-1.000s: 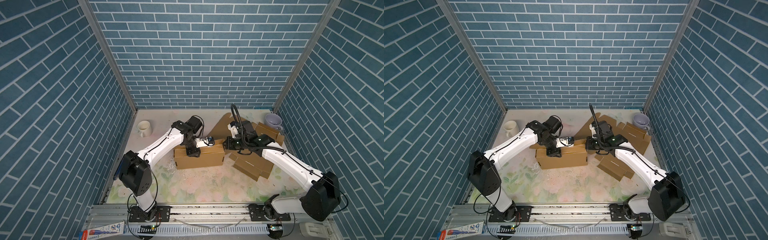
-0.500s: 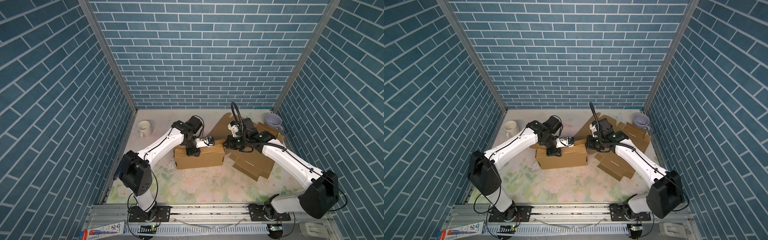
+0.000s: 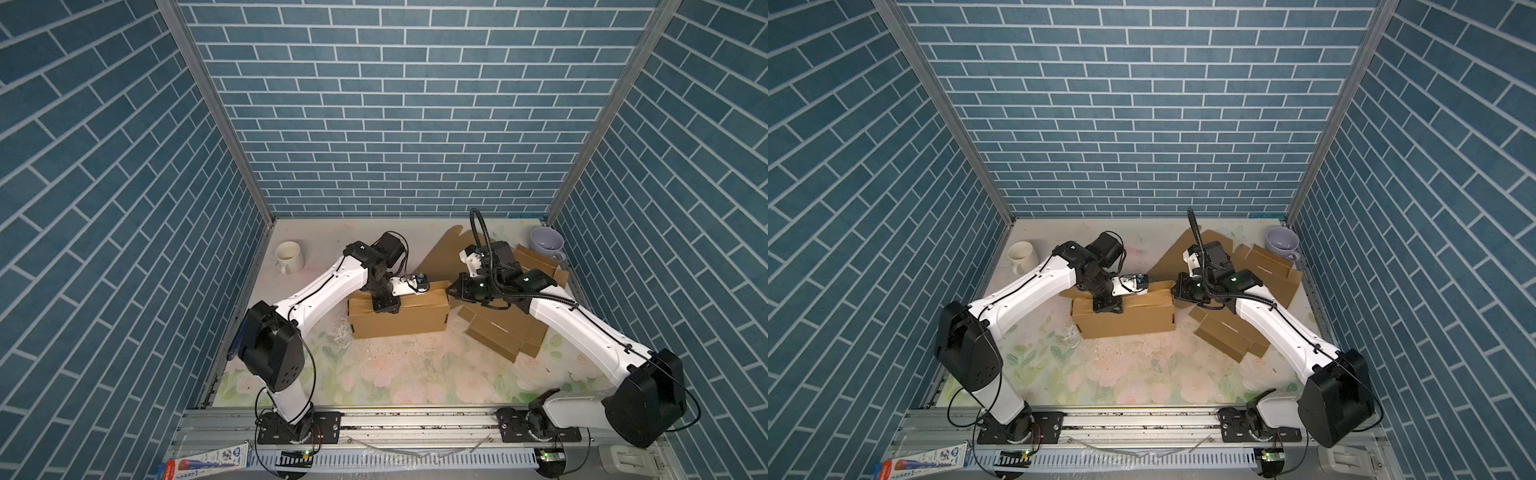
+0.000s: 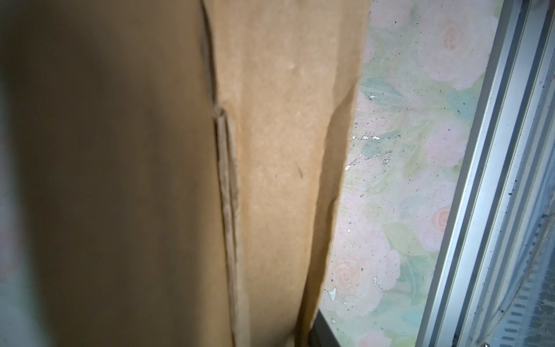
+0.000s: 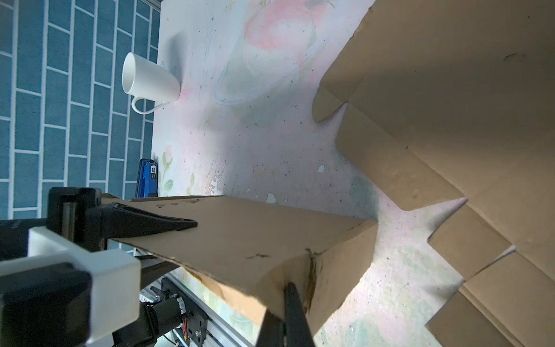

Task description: Fold the paper box

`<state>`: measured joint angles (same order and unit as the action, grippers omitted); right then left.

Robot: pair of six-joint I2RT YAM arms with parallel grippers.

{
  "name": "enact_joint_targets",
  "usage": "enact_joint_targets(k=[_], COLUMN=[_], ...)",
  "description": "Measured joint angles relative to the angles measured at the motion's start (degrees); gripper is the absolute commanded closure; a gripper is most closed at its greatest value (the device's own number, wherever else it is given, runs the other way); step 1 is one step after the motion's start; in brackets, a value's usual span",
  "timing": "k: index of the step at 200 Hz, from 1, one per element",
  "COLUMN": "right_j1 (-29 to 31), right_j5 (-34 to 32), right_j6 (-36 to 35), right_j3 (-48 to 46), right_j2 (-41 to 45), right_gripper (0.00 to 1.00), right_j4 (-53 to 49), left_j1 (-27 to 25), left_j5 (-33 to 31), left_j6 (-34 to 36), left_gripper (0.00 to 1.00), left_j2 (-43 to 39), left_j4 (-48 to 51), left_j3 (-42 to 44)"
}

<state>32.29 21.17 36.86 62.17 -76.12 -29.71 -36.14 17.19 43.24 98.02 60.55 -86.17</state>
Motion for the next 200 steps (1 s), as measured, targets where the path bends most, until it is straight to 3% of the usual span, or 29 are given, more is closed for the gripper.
enact_joint_targets(k=[25,72,200], right_j1=[0.5,0.8,1.6], right_j5=[-1.8,-3.3,-5.9], right_j6=[-0.3,-0.7,-0.9], right_j3=[-0.5,-1.0,-1.0], right_j2=[0.1,-0.4,-0.4], right_gripper=[1.00,1.00,1.00], right_j4=[0.9,2.1,3.0], left_j1=[0.0,0.0,0.0], left_j5=[-0.2,-0.6,-4.3], left_j6=[0.0,-0.5,-2.2], left_gripper=[0.72,0.56,0.41], left_j2=[0.0,-0.2,-1.1], left_j4=[0.0,-0.1,-0.2], left_j3=[0.0,0.0,-0.2])
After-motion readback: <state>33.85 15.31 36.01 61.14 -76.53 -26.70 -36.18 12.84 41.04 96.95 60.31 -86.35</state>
